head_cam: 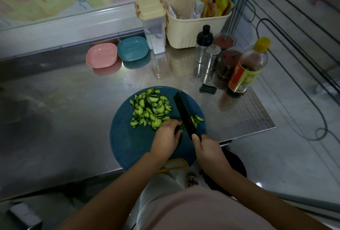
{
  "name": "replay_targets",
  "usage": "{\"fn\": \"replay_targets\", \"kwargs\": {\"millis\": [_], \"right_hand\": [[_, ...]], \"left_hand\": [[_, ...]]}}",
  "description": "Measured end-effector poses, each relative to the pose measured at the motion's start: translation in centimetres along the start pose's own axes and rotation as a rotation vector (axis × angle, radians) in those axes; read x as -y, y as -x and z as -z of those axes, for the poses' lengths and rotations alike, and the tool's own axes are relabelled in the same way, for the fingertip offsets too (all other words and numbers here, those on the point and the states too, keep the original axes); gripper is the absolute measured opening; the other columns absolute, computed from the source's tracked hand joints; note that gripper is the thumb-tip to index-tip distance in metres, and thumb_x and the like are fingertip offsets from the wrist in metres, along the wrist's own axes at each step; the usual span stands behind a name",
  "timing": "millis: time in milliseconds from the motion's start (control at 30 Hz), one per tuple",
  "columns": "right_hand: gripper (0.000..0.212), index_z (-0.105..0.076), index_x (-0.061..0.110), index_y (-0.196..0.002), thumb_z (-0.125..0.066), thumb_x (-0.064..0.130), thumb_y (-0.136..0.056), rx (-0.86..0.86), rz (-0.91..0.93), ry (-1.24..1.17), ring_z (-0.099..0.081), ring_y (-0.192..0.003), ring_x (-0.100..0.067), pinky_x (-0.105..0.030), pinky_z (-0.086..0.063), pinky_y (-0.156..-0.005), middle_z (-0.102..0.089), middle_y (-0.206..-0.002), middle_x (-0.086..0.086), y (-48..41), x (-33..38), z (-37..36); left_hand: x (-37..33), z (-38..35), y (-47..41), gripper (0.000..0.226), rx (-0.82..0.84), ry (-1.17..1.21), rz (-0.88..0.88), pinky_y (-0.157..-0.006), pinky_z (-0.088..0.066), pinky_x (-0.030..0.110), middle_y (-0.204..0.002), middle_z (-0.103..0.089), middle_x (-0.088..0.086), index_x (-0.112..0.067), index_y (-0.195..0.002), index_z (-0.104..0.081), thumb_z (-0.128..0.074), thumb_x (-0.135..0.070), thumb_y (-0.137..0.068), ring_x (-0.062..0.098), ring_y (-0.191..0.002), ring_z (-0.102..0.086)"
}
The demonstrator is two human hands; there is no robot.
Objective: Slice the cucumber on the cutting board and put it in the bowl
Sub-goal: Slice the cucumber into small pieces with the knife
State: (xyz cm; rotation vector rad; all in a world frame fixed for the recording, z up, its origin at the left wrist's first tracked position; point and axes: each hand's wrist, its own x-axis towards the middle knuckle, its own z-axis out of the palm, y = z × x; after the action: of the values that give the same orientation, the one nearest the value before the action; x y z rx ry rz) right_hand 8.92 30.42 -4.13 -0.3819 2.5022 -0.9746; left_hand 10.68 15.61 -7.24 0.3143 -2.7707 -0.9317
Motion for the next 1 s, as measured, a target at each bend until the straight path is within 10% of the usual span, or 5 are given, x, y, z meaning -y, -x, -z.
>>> {"fn": "replay_targets", "kwargs": {"millis": [500, 633, 1000], "right_hand": [[0.031, -0.045, 0.01, -0.09, -0.027, 0.033, -0.102, 0.091, -0.053, 0.042, -0.052, -0.08, -0.028, -0.028, -0.032, -0.068, -0.035, -0.066, 0.004, -0.6, 0.1, -0.5], [0.03, -0.041, 0.01, -0.08, -0.036, 0.031, -0.101, 0.008, -0.035, -0.022, -0.048, -0.063, -0.026, -0.022, -0.023, -0.046, -0.033, -0.059, 0.005, -0.7, -0.5, -0.7], [0.055, -0.047, 0.013, -0.087, -0.013, 0.056, -0.092, 0.034, 0.046, 0.111, -0.036, -0.056, -0.005, -0.016, -0.026, -0.05, -0.041, -0.065, 0.003, -0.5, -0.5, 0.0]], "left_hand": [[0.1, 0.2, 0.2, 0.027, 0.024, -0.02, -0.061, -0.086, -0.043, 0.024, -0.101, -0.067, 0.01, -0.002, -0.105, -0.066, -0.068, 0.001, -0.078, 0.025, -0.097, -0.061], [0.2, 0.3, 0.2, 0.031, 0.036, -0.011, -0.077, -0.09, -0.034, 0.014, -0.103, -0.067, 0.011, -0.002, -0.108, -0.066, -0.069, 0.003, -0.077, 0.025, -0.099, -0.061], [-0.1, 0.2, -1.0, 0.03, 0.05, -0.011, -0.08, -0.089, -0.036, 0.017, -0.102, -0.067, 0.013, 0.0, -0.106, -0.067, -0.068, 0.006, -0.076, 0.028, -0.097, -0.062]]}}
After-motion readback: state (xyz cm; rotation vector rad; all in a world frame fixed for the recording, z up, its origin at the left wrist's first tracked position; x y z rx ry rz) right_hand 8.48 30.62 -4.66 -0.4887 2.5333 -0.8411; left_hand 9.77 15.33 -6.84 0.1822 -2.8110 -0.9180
